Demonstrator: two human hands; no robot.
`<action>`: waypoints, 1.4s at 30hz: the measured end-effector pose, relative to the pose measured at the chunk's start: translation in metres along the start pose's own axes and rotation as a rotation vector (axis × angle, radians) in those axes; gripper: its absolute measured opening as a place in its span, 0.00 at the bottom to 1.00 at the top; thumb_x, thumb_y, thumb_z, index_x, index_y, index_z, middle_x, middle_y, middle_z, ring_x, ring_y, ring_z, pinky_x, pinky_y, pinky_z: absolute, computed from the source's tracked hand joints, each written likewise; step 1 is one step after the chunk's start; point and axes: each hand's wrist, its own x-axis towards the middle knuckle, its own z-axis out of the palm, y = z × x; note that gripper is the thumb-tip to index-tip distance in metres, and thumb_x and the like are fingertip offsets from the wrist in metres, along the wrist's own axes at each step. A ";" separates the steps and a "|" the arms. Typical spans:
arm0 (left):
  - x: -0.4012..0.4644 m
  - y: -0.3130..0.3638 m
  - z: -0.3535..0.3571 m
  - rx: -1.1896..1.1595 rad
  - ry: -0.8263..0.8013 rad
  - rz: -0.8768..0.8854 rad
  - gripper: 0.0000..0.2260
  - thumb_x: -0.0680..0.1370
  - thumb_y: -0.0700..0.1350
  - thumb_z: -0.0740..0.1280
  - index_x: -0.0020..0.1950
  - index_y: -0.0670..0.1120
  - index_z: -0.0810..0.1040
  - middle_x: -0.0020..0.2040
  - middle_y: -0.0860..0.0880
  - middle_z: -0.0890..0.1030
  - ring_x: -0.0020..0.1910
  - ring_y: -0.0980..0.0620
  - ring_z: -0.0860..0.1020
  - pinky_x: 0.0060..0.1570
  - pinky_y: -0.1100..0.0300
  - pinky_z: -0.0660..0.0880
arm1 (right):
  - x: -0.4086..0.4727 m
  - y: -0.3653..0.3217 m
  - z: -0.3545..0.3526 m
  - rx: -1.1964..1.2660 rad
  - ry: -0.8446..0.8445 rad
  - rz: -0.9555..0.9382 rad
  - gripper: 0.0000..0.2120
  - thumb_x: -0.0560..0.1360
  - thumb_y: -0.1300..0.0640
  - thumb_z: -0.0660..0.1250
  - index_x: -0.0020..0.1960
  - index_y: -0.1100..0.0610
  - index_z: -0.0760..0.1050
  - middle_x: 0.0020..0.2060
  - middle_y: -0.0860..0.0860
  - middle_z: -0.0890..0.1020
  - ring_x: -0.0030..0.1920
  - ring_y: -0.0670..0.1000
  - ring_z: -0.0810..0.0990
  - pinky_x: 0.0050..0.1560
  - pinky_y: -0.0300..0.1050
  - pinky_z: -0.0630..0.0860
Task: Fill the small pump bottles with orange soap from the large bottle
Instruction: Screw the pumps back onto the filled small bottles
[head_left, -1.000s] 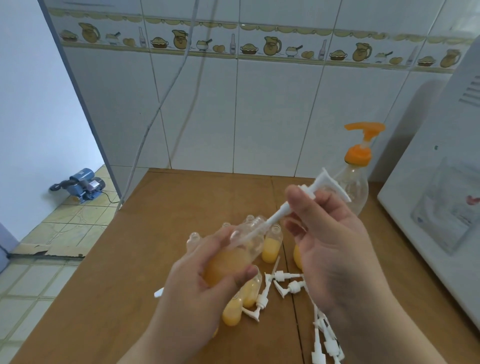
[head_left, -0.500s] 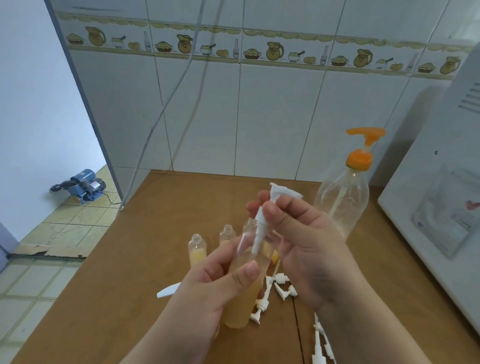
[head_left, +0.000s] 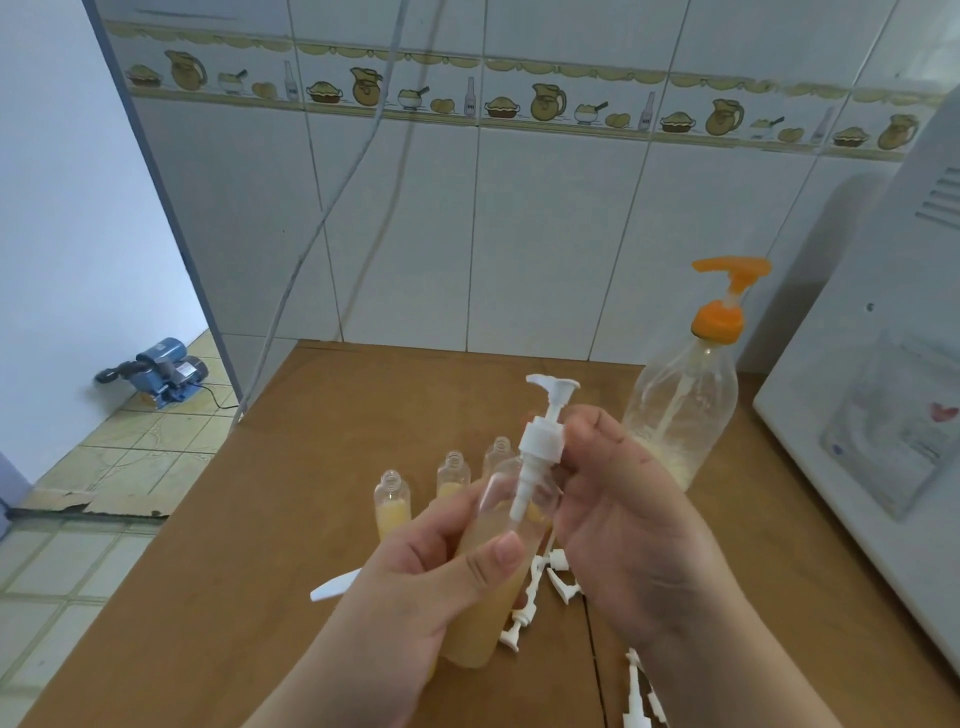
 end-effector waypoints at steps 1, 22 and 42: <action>0.001 0.000 -0.001 0.004 -0.002 -0.001 0.31 0.53 0.58 0.81 0.55 0.58 0.82 0.45 0.50 0.84 0.41 0.54 0.81 0.42 0.63 0.77 | 0.000 0.000 0.001 0.020 0.024 0.004 0.10 0.67 0.54 0.74 0.42 0.57 0.75 0.42 0.54 0.83 0.41 0.53 0.77 0.44 0.50 0.71; 0.000 -0.001 0.000 0.028 -0.026 -0.035 0.32 0.49 0.59 0.82 0.52 0.60 0.83 0.47 0.48 0.85 0.41 0.53 0.82 0.42 0.63 0.77 | -0.005 -0.024 -0.008 -0.318 -0.102 0.025 0.07 0.65 0.56 0.75 0.44 0.53 0.85 0.49 0.53 0.85 0.51 0.50 0.82 0.56 0.47 0.78; 0.002 -0.003 -0.004 0.222 0.034 0.015 0.22 0.57 0.56 0.76 0.51 0.61 0.83 0.42 0.51 0.84 0.41 0.54 0.82 0.41 0.66 0.76 | -0.013 -0.019 -0.005 -0.467 0.027 -0.084 0.12 0.64 0.57 0.71 0.47 0.57 0.82 0.43 0.54 0.86 0.47 0.50 0.84 0.43 0.37 0.78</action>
